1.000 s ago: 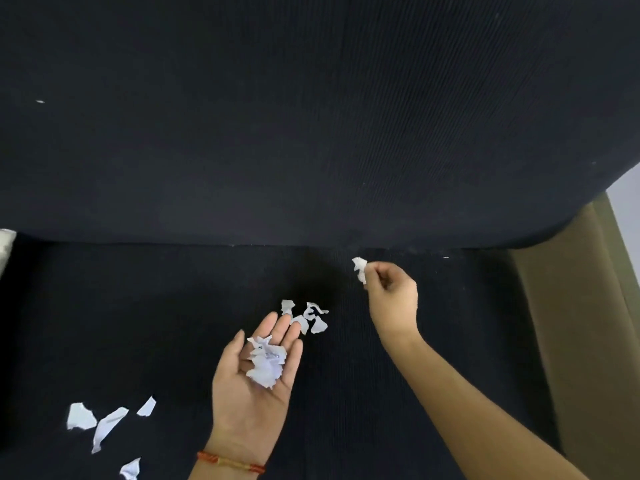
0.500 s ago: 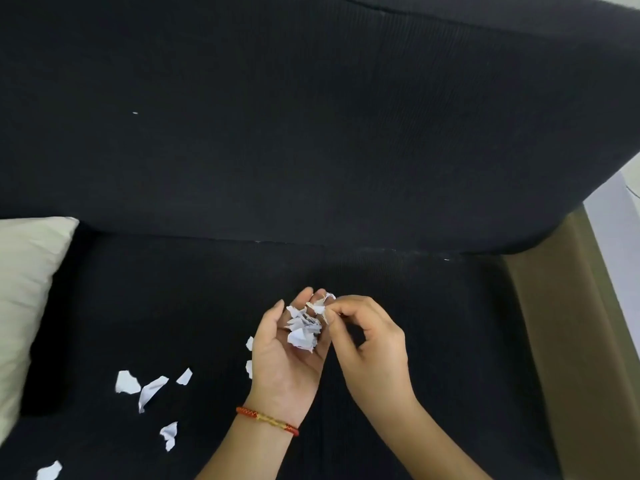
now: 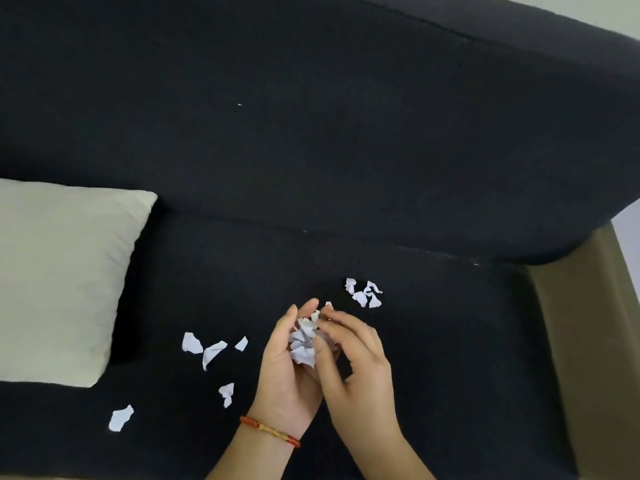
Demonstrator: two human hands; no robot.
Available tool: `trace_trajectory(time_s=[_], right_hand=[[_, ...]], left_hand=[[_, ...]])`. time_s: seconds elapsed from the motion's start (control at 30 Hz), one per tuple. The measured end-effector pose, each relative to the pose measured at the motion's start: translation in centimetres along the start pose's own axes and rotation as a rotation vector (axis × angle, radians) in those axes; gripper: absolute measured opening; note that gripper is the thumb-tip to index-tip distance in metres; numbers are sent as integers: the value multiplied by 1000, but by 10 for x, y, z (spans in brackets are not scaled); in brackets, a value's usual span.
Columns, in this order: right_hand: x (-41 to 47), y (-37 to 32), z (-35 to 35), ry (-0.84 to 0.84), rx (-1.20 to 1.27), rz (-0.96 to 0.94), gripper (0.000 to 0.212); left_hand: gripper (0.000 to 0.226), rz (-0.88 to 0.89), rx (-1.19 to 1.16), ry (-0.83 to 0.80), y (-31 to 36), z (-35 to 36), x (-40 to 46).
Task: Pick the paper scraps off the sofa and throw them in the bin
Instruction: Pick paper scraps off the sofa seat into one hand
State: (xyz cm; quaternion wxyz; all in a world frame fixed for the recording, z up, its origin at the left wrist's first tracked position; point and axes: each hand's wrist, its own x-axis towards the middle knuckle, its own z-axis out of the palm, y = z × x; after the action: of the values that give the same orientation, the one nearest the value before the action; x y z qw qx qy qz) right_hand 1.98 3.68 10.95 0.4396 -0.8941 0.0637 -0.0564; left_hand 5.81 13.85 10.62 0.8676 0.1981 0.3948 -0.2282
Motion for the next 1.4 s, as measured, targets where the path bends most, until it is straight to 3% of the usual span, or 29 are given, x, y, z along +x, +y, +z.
trace_trajectory(time_s=[0.23,0.47,0.53,0.7,0.9,1.03,1.2,1.33,1.4], right_hand=[[-6,-15,-1,140,135,77,24],[52,100,-20,76,30,551,15],[66,128,-24,11,-42,590,21],[99,164,-20,-173,-162,618,61],[125,177,5,-260,-257,615,69],[127,185,20,-307,-368,561,60],[125,192,28,-309,-429,469,43],[123,192,33,-313,-461,404,13],[121,192,34,-284,-455,394,9]], left_hand=[[33,12,-85,-8,14,-21,-8],[38,13,-100,2,17,-41,-8],[37,25,-90,6,16,-44,-7],[43,68,-55,53,12,-48,-4],[43,53,-66,85,0,-46,6],[36,32,-57,62,-7,-43,14],[45,23,-52,27,-8,-36,18],[40,36,-60,61,-7,-35,21],[38,45,-56,57,-5,-34,22]])
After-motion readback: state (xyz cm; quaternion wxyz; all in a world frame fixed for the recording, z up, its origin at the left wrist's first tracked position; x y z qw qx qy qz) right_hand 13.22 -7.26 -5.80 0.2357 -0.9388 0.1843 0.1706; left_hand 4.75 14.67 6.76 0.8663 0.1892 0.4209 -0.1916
